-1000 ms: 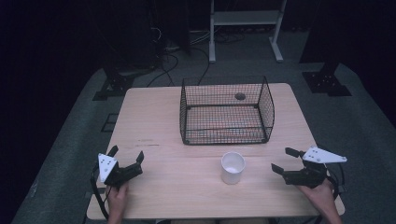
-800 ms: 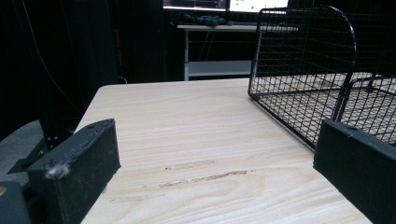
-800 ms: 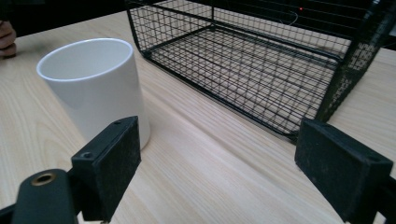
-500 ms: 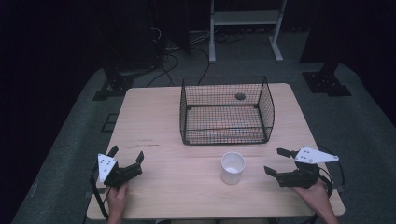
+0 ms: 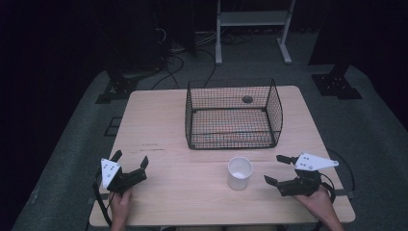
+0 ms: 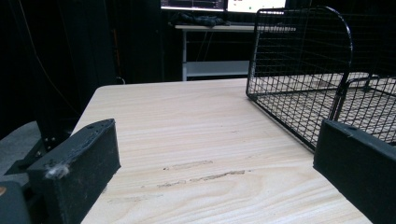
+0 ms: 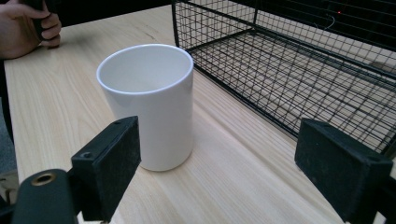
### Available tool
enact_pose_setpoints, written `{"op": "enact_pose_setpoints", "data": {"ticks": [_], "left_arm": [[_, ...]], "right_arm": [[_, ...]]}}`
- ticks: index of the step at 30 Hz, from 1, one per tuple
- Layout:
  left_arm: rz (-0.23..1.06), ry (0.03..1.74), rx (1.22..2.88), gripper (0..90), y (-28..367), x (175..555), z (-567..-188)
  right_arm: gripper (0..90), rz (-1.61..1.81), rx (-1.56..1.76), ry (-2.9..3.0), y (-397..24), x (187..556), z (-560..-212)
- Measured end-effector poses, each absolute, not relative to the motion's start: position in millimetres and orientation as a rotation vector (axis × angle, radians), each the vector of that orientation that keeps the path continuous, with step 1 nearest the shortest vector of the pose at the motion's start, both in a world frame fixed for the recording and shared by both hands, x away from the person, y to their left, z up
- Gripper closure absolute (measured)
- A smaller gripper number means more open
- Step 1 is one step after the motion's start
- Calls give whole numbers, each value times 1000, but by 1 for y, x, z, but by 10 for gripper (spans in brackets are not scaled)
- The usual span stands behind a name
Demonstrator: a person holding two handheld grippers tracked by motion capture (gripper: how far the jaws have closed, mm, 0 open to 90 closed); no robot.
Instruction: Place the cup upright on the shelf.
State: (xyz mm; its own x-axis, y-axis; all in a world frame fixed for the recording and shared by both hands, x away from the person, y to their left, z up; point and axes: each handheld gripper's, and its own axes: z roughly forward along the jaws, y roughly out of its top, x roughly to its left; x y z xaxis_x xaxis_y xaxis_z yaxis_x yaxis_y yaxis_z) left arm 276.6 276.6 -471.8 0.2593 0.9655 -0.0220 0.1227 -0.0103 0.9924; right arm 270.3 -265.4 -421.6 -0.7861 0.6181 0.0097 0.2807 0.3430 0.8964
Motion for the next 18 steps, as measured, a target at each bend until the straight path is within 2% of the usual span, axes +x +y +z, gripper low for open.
{"op": "enact_pose_setpoints", "data": {"ticks": [18], "left_arm": [[955,1100,1400,0,277,276,-472]], "right_arm": [[104,1421,697,2389,-233,271,-423]]}}
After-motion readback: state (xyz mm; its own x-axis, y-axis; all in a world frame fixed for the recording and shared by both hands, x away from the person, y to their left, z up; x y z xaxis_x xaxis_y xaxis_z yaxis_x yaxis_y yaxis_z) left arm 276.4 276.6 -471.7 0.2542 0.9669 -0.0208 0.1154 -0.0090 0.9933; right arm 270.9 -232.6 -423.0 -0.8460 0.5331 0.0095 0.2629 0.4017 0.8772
